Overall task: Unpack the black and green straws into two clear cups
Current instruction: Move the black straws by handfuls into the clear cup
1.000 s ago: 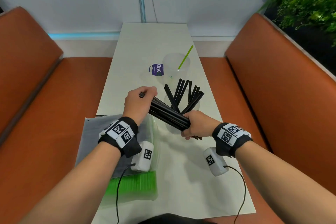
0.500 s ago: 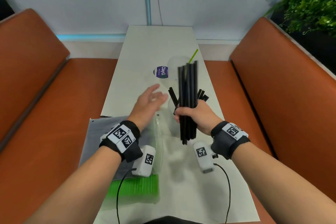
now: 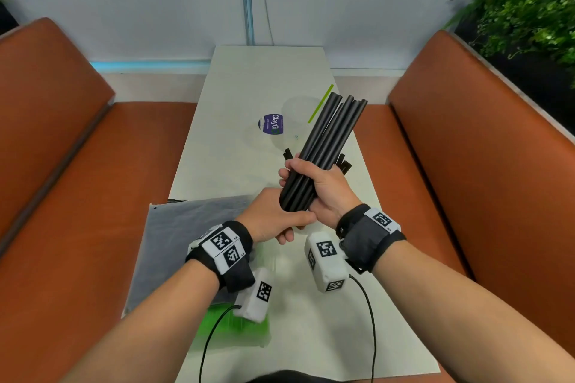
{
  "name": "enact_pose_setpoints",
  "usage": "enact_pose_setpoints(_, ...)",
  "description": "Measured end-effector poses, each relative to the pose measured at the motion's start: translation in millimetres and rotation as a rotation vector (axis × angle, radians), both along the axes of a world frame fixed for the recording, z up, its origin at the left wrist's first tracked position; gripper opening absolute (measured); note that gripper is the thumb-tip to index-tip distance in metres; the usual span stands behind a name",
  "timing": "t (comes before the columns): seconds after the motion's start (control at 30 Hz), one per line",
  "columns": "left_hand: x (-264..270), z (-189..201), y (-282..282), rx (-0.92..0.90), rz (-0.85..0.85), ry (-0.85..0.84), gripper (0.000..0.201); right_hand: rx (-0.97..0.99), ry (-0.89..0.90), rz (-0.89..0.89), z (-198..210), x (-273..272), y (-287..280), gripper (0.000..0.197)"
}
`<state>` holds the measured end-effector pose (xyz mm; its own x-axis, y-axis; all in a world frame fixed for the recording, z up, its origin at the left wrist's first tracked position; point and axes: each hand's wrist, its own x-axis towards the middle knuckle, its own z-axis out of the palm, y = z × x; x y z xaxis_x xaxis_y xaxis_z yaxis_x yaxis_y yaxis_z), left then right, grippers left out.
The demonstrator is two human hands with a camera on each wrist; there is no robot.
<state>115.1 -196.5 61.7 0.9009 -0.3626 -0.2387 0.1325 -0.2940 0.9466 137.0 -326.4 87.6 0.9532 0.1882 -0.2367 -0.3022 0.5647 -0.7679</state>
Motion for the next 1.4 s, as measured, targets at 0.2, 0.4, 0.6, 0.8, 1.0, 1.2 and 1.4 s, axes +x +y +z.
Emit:
enact_pose_setpoints(0.2, -3.6, -3.8, 21.0, 0.071, -0.069, 0.101, 0.022, 0.124, 0.048, -0.024, 6.9, 13.0, -17.9, 0.008)
enact_pose_setpoints(0.4, -8.0, 0.0, 31.9, 0.058, -0.085, 0.116, 0.023, 0.207, 0.057, -0.124, 13.8, 23.4, -34.5, 0.002)
enact_pose_setpoints(0.6, -3.5, 7.8, 33.4, -0.566, 0.561, 0.275, 0.067, 0.309, 0.056, -0.278, 17.0, 21.2, -36.6, 0.009)
enact_pose_setpoints(0.8, 0.4, 11.9, 21.6, -0.586, 0.588, 0.244, 0.065, 0.275, 0.034, -0.231, 13.8, 9.0, -19.5, 0.007)
enact_pose_setpoints(1.0, 2.4, 6.3, 12.7, -0.528, 0.557, 0.225, 0.064, 0.263, -0.035, -0.25, 13.5, 13.7, -20.9, 0.007)
enact_pose_setpoints(1.2, 6.4, -0.7, 11.0, -0.387, 0.537, 0.22, 0.055, 0.185, -0.148, -0.327, 24.9, 34.7, -58.4, 0.015)
enact_pose_setpoints(1.4, 17.9, -14.1, 7.0, -0.137, 0.463, 0.163, 0.032, -0.005, -0.167, -0.508, 18.9, 53.6, -97.7, 0.013)
